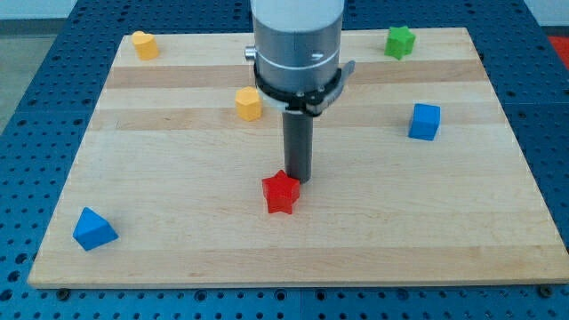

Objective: Move the red star parallel to the right of blue triangle

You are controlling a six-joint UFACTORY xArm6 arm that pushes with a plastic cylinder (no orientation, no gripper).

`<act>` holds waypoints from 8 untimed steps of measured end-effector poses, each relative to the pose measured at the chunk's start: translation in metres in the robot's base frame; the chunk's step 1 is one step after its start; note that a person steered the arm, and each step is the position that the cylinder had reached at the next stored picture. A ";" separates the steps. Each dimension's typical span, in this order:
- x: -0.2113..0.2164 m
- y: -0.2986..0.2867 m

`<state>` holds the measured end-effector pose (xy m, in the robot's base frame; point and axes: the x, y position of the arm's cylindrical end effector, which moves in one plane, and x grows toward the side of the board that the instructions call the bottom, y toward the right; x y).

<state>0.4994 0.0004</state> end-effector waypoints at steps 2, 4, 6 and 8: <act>0.028 0.004; -0.006 -0.009; 0.029 -0.032; 0.041 -0.024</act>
